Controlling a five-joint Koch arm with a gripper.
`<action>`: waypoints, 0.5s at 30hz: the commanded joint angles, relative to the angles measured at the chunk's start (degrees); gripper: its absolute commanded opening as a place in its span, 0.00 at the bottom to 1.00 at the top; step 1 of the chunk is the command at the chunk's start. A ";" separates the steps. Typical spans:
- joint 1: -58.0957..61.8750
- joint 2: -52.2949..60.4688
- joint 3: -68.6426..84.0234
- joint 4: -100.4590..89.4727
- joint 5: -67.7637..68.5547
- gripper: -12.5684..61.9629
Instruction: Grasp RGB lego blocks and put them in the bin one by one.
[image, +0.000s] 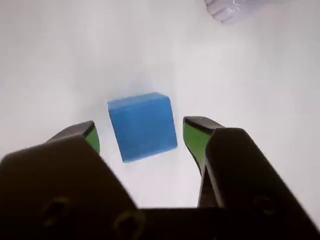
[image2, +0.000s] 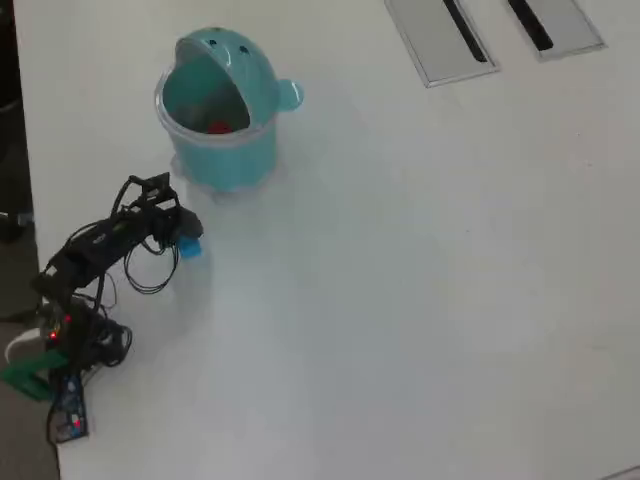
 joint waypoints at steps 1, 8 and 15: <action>-0.09 -0.35 -1.05 -2.11 -0.53 0.58; 0.09 -2.64 -0.70 -5.27 -0.53 0.52; 0.62 -3.34 -1.05 -5.10 -0.53 0.43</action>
